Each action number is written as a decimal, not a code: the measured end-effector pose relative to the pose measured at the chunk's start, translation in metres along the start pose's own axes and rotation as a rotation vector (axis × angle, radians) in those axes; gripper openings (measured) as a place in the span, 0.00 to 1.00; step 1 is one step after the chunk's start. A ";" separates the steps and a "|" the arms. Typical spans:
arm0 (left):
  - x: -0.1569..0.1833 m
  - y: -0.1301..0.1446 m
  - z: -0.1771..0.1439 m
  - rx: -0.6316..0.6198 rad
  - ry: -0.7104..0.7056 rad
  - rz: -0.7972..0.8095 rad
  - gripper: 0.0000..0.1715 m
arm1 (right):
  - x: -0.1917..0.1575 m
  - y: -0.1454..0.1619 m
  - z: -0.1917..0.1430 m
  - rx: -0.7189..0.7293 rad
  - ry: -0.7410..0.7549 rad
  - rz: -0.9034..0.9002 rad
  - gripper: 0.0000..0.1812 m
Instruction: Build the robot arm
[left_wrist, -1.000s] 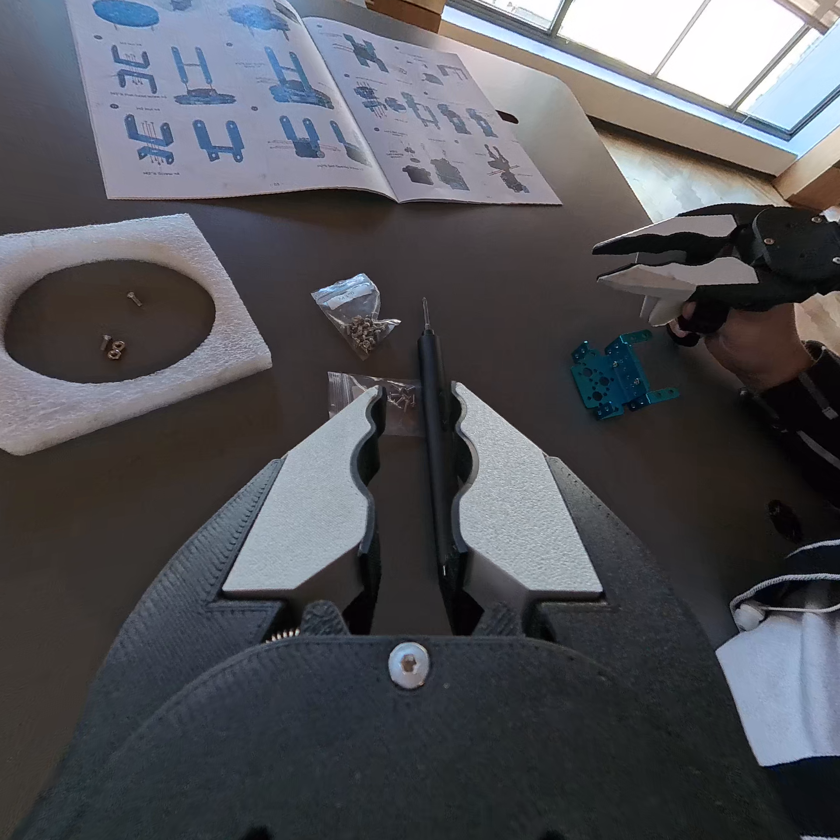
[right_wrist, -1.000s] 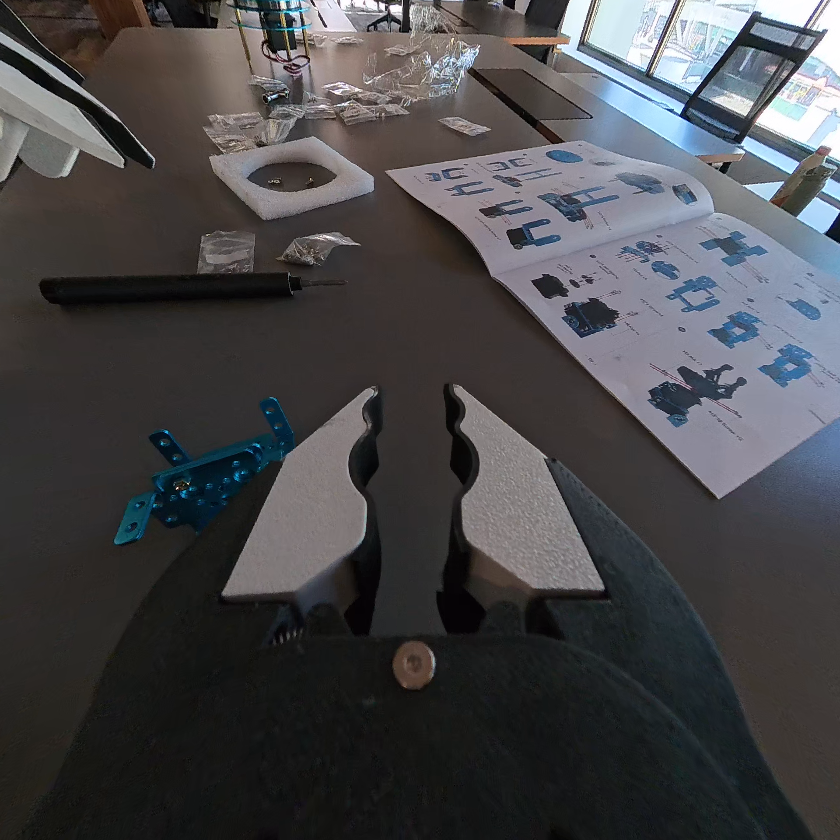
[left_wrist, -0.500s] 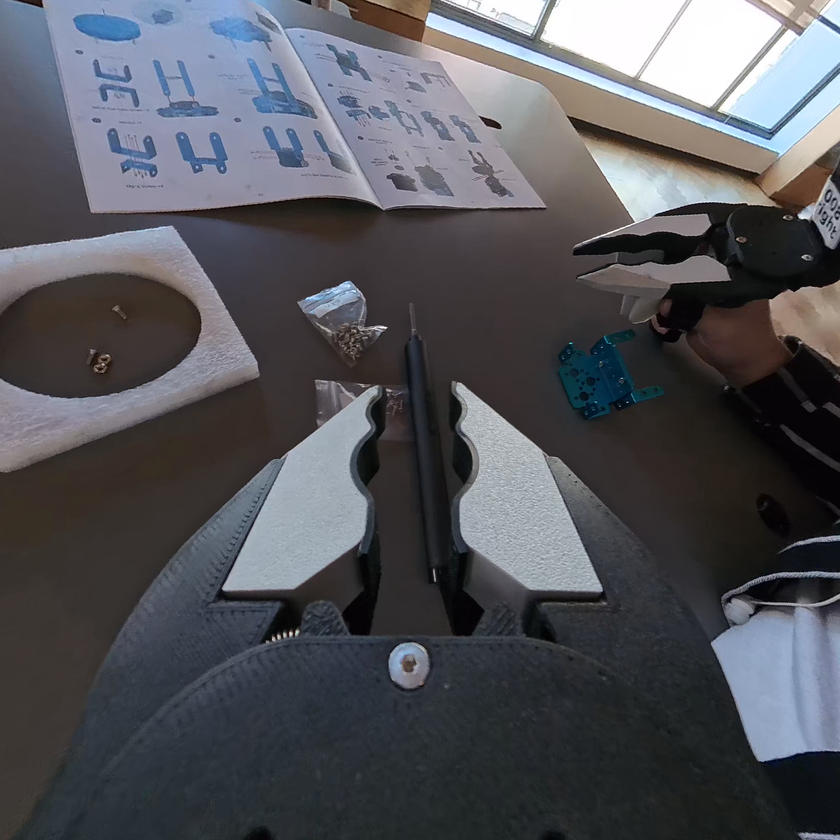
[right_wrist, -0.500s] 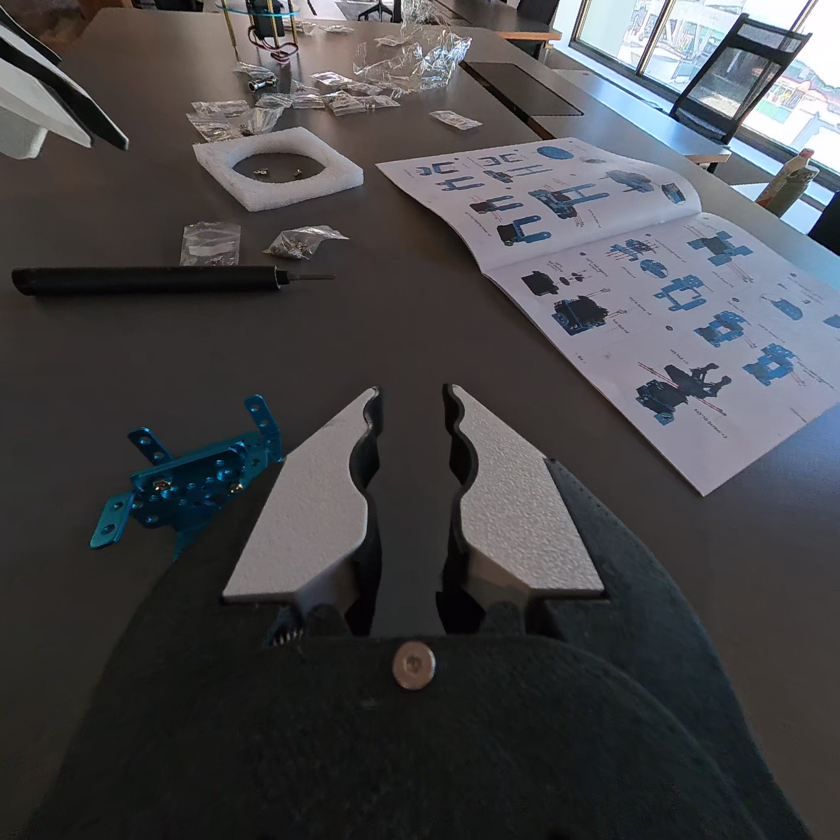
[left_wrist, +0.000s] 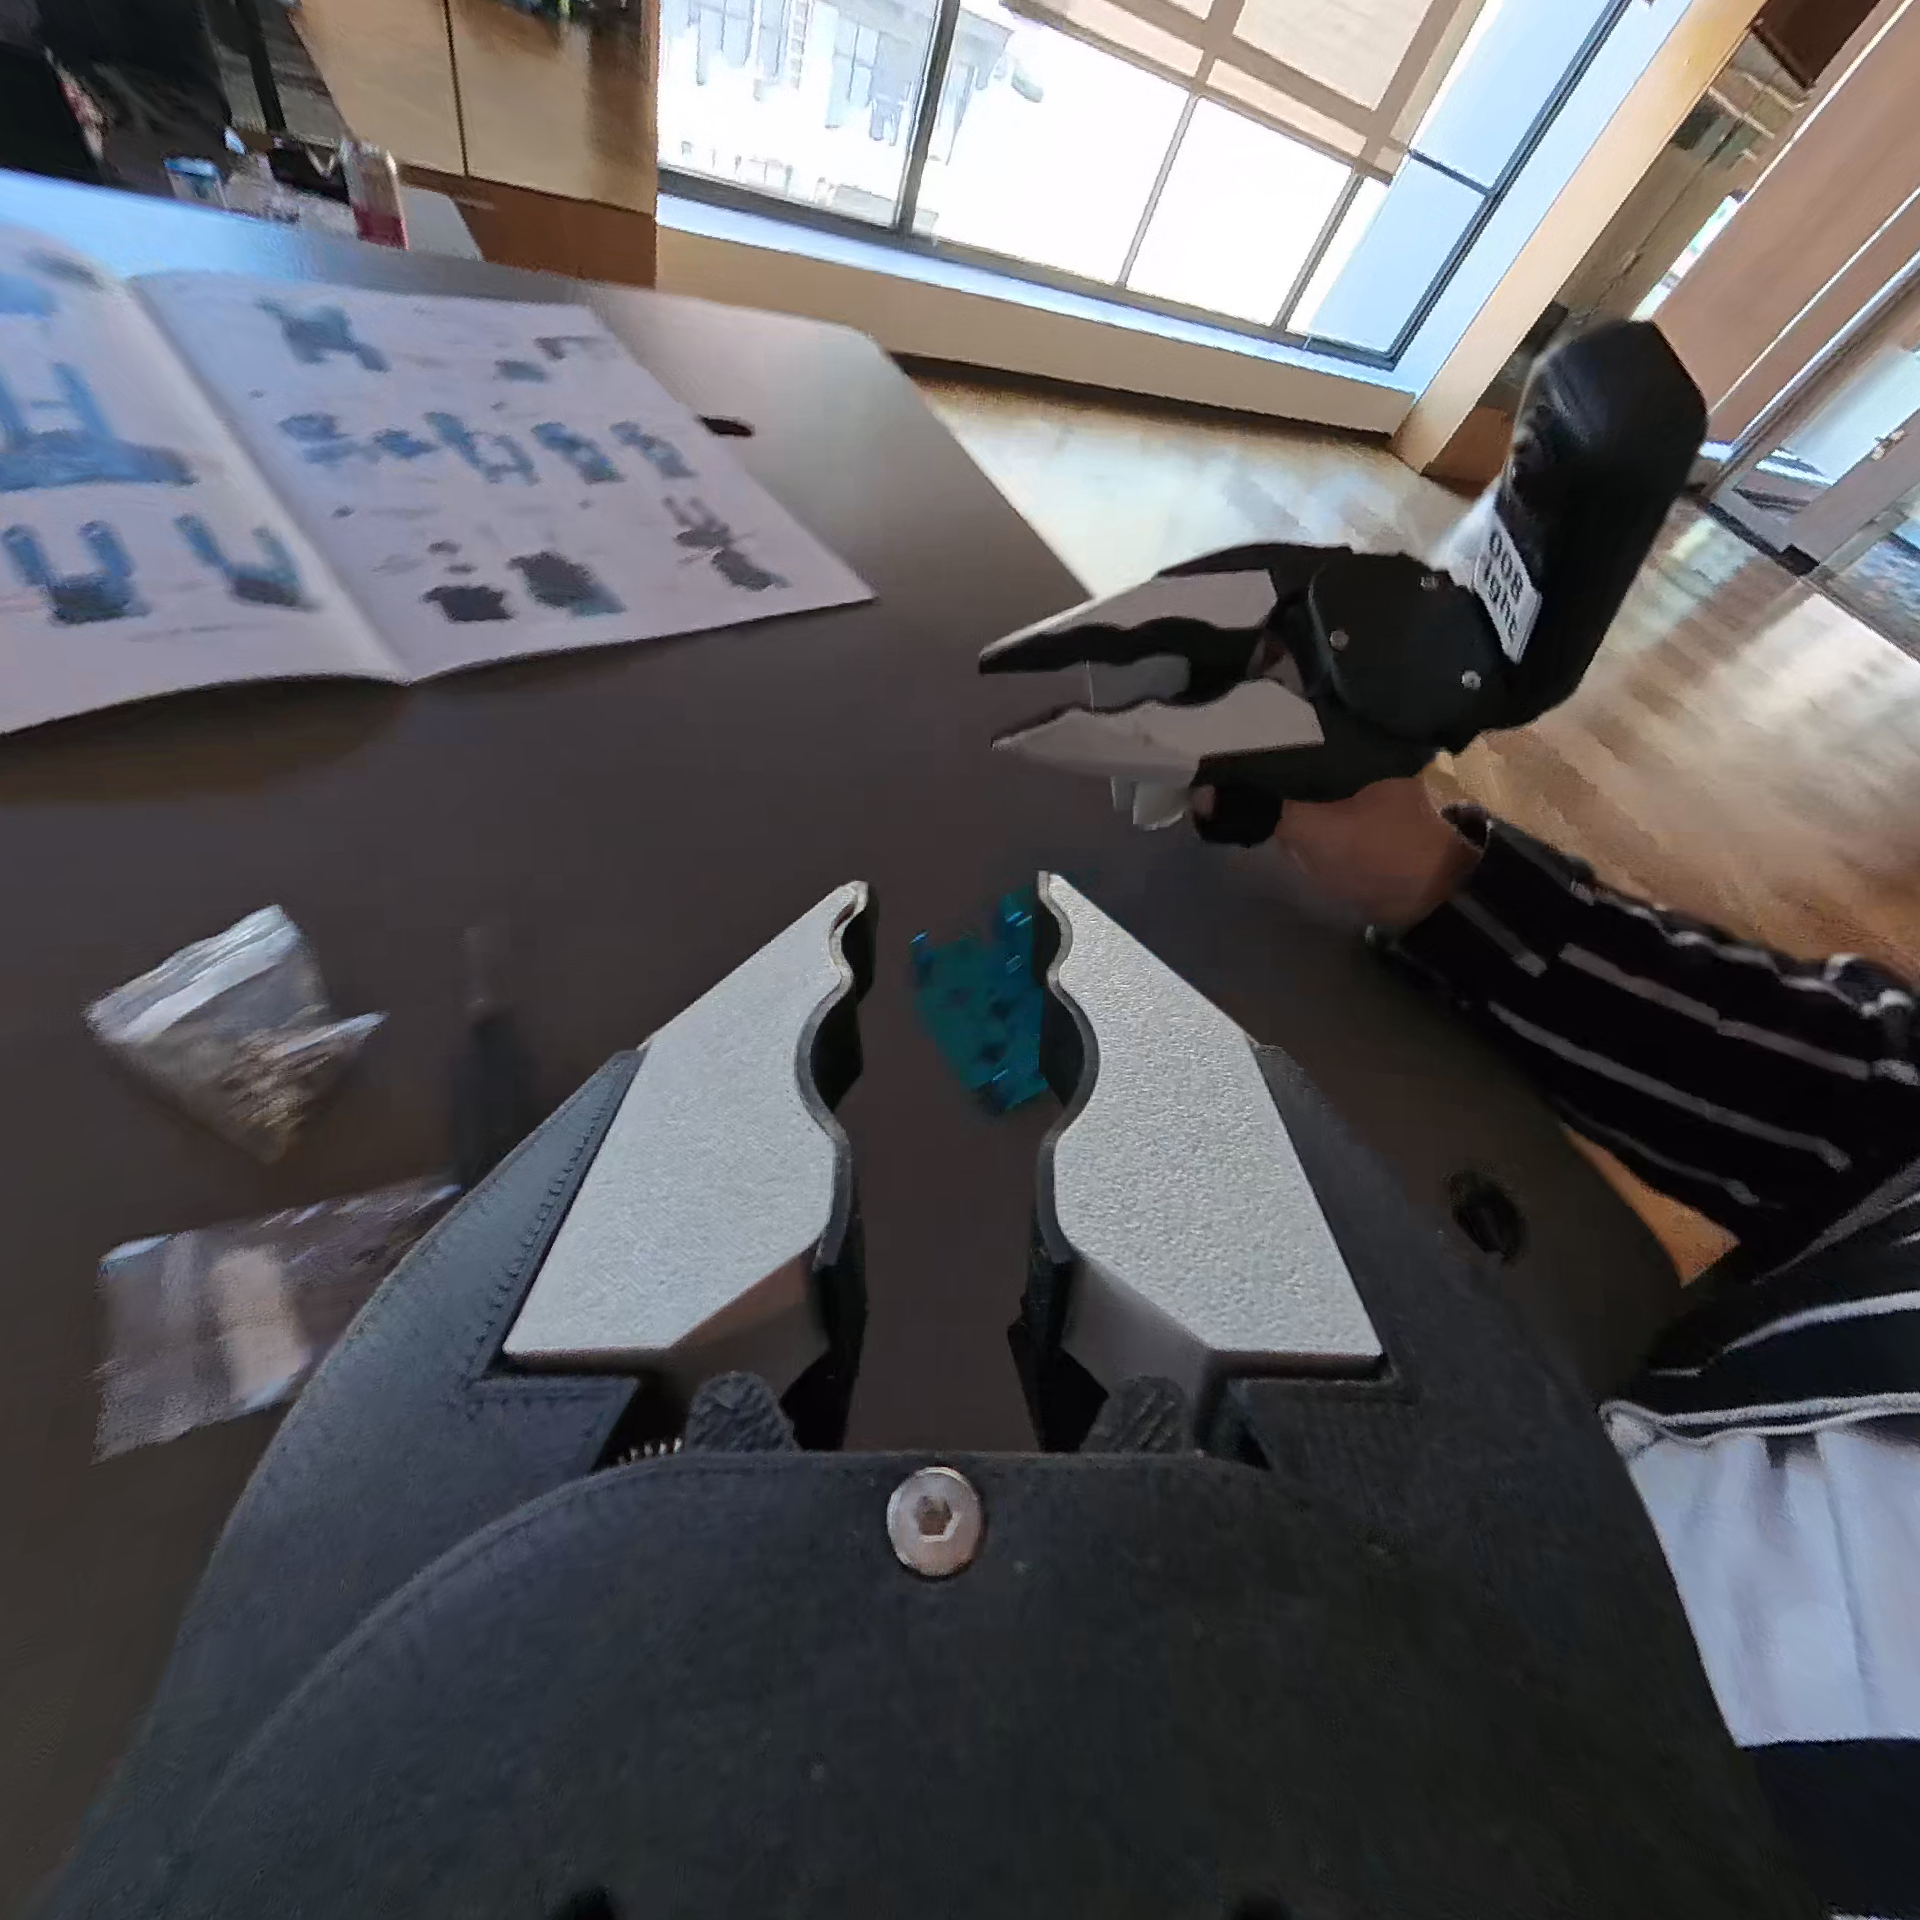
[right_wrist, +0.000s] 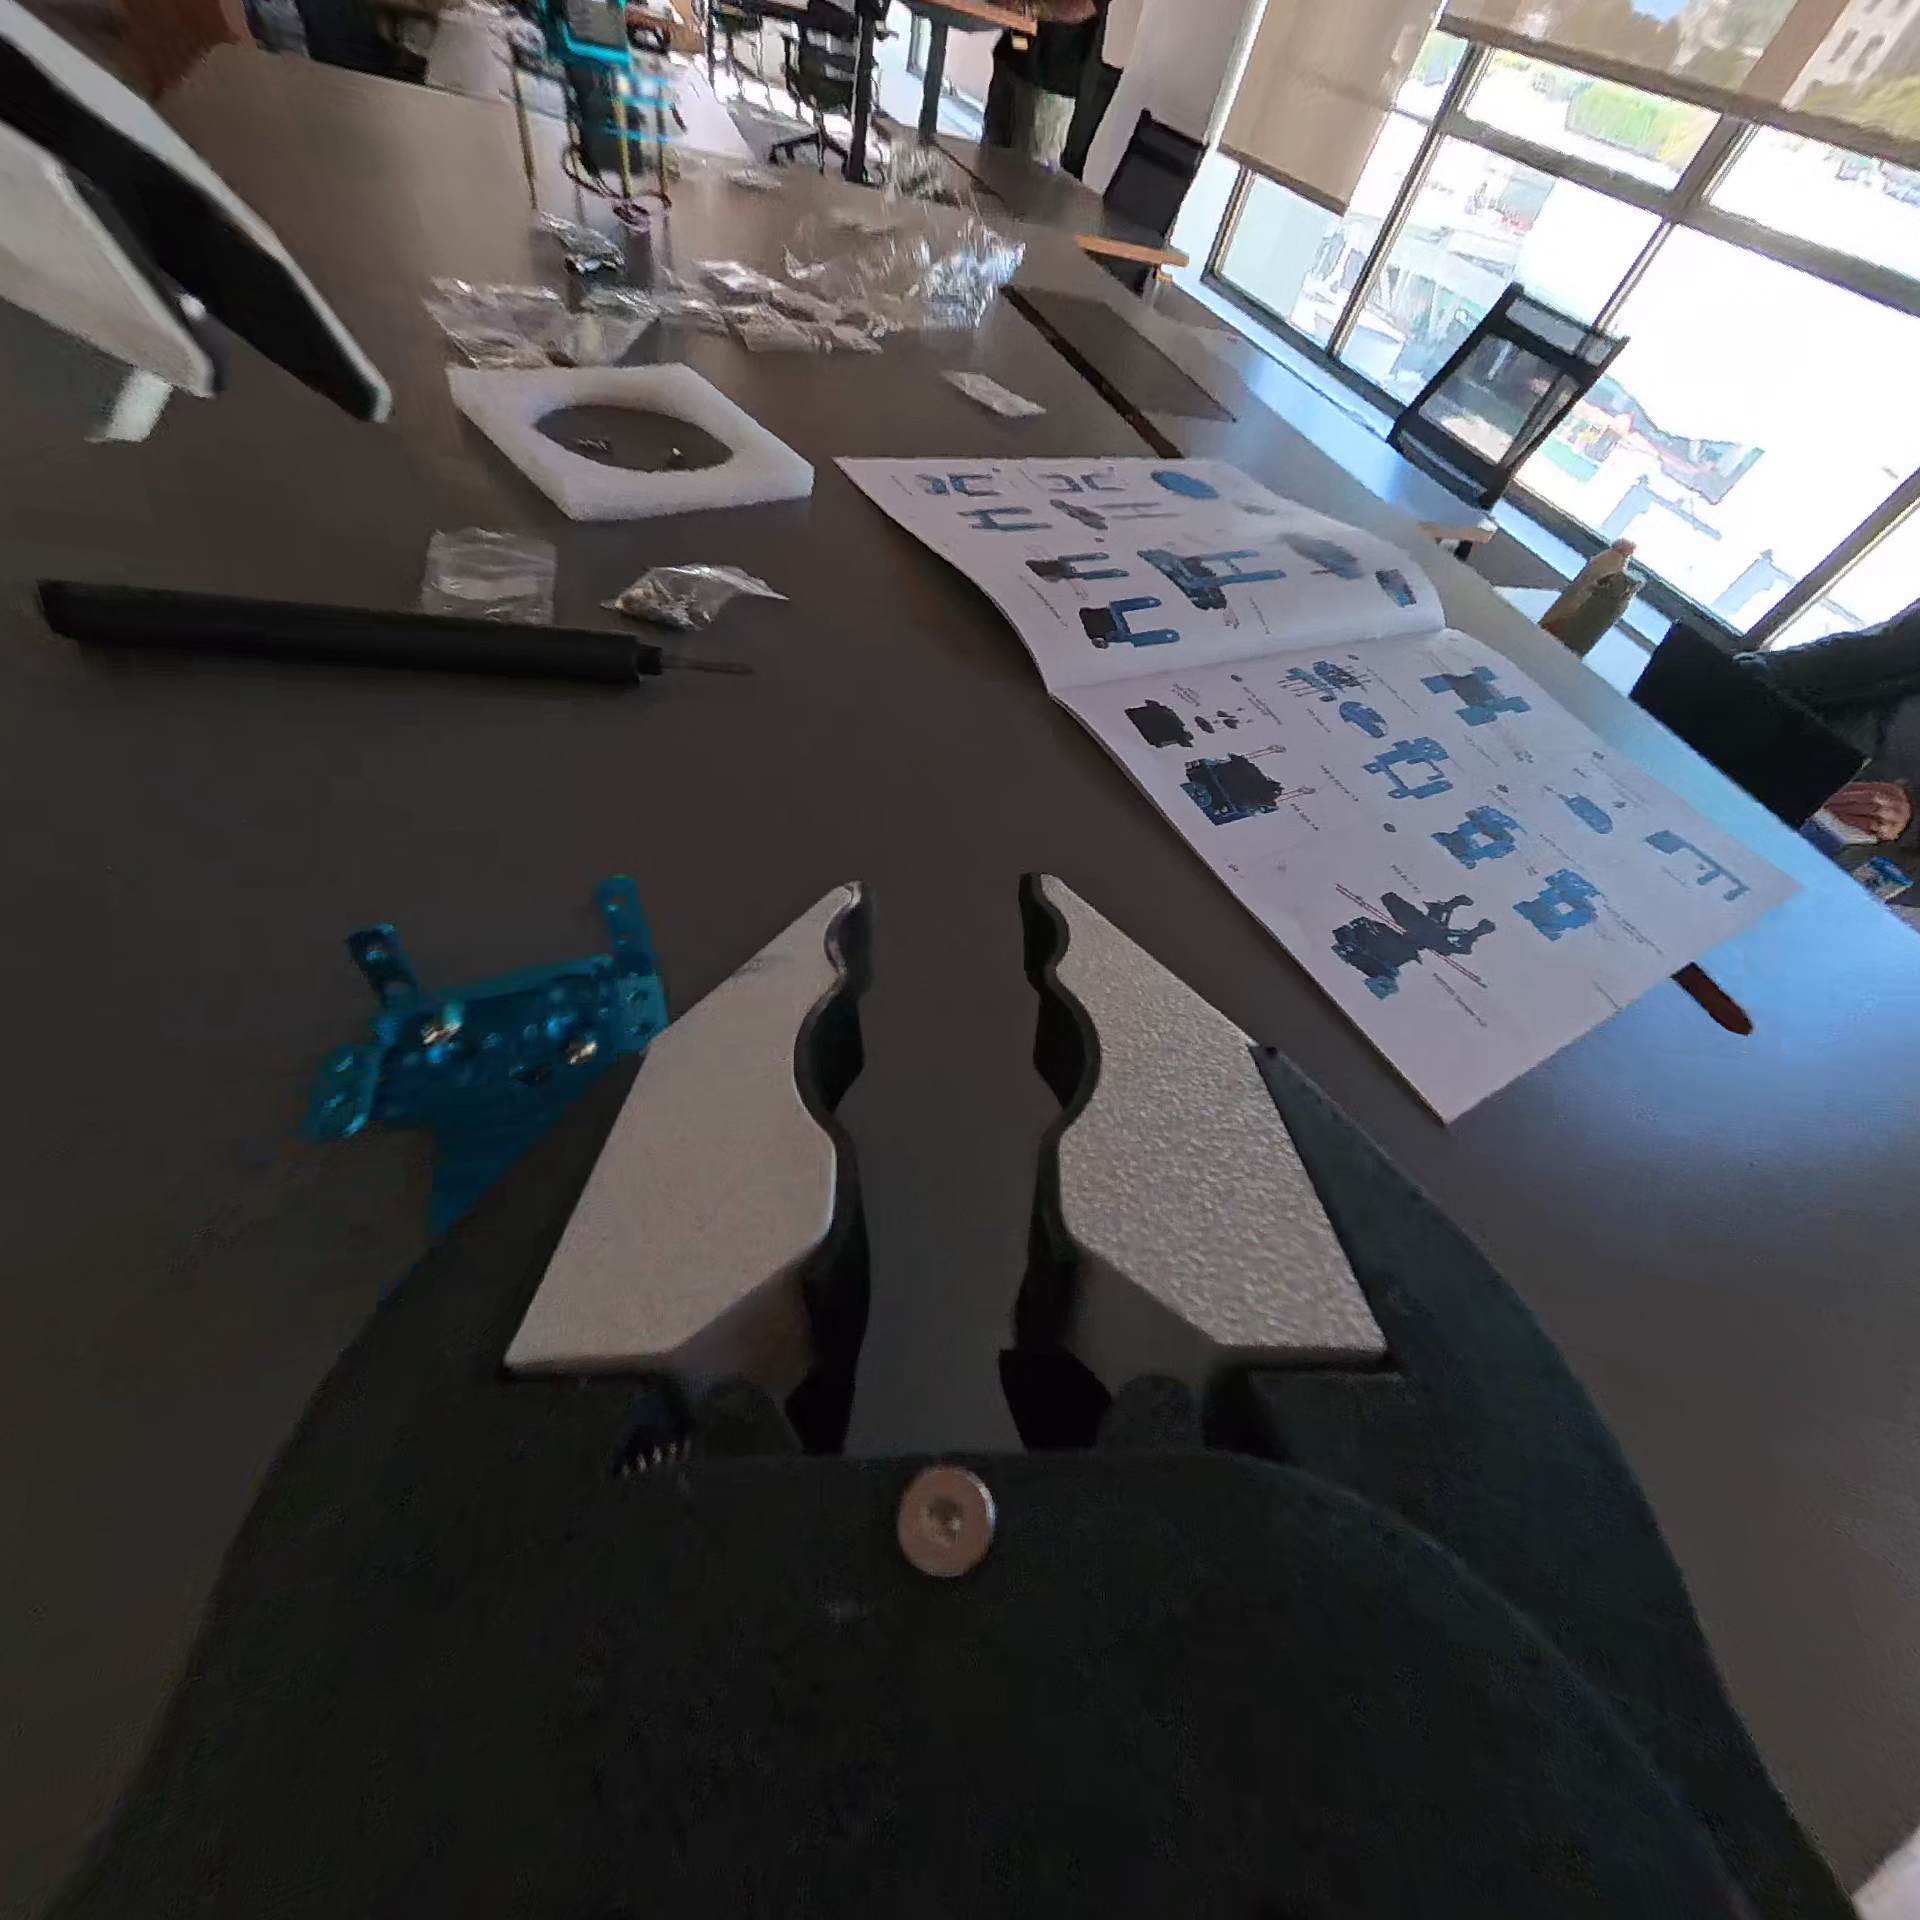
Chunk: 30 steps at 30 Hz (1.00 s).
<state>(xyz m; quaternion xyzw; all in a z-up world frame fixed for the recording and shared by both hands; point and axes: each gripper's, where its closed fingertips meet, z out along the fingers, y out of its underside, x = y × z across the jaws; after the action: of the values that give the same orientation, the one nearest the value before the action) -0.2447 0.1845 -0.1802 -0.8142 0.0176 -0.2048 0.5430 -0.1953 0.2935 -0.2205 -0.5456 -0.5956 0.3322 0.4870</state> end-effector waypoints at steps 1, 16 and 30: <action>0.016 -0.006 0.007 0.015 -0.003 0.011 0.17 | -0.001 -0.001 -0.016 0.012 -0.001 -0.019 0.16; 0.195 -0.036 0.127 0.045 -0.126 0.013 0.24 | 0.103 0.054 -0.197 -0.120 -0.177 0.072 0.22; 0.072 -0.019 0.185 -0.210 -0.467 -0.044 0.24 | 0.278 0.052 0.003 -0.297 -0.321 0.065 0.26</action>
<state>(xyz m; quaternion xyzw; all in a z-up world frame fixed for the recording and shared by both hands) -0.1175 0.3362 -0.2009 -0.8915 -0.1051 -0.0202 0.4402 -0.1612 0.5743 -0.2093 -0.5702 -0.6901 0.3390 0.2894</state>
